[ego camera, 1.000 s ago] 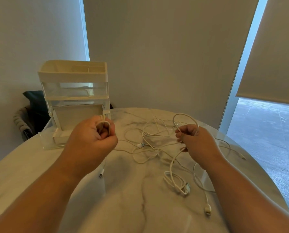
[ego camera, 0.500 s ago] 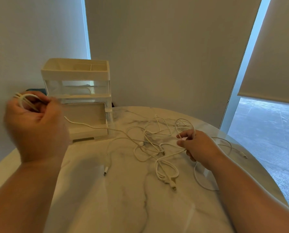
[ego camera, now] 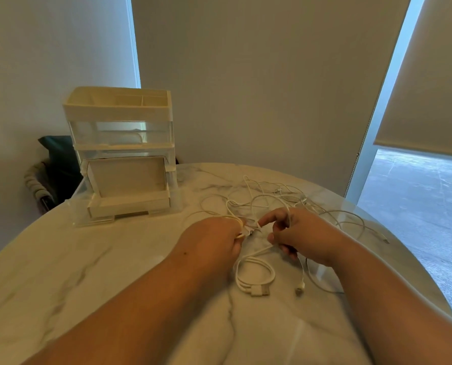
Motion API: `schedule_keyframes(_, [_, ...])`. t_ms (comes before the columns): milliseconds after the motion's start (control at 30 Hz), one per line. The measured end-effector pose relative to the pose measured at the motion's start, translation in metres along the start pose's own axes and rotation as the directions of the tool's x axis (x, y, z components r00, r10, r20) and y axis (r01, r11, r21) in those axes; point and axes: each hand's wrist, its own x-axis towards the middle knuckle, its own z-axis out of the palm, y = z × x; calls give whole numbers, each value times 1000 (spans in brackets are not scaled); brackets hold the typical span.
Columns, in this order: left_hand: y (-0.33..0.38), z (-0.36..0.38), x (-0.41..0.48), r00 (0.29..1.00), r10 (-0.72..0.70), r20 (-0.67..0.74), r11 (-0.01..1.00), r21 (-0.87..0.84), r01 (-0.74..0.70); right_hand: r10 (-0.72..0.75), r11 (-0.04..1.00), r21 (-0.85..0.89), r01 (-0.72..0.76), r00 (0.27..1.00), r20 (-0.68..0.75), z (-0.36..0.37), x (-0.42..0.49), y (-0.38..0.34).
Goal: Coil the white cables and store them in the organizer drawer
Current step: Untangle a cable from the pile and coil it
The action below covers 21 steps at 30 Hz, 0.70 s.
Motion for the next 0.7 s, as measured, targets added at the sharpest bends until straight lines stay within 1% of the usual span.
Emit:
schedule_keyframes(33, [2, 2, 2, 998, 6, 56, 1000, 17, -7, -4, 1000, 7, 4, 1000, 23, 1, -1, -1])
schedule_keyframes(100, [3, 8, 4, 993, -14, 113, 999, 46, 9, -4, 1000, 2, 3, 997, 79, 3, -2, -2])
schedule_keyframes(200, [-4, 12, 8, 988, -88, 130, 994, 77, 78, 15, 999, -32, -11, 991, 132, 4, -4, -5])
schedule_keyframes(267, [-10, 13, 8, 981, -124, 147, 988, 112, 108, 30, 1000, 2, -30, 993, 115, 4, -3, -3])
schedule_keyframes(367, [-17, 16, 7, 976, -144, 162, 985, 120, 125, 65, 994, 82, -66, 998, 20, 2, 2, 2])
schedule_keyframes(433, [-21, 13, 6, 980, -156, 126, 985, 98, 144, 124, 984, 142, -111, 989, -83, -2, 7, 7])
schedule_keyframes(500, [-27, 2, 5, 980, -183, 77, 983, 45, 180, 199, 965, 205, -161, 963, -184, -7, 12, 13])
schedule_keyframes(600, [-42, -20, -5, 976, -215, -24, 974, -80, 212, 285, 932, 303, -196, 915, -284, -10, 19, 22])
schedule_keyframes(700, [-51, -41, -17, 968, -241, -74, 930, -302, 209, 345, 901, 381, -206, 873, -345, -9, 24, 26])
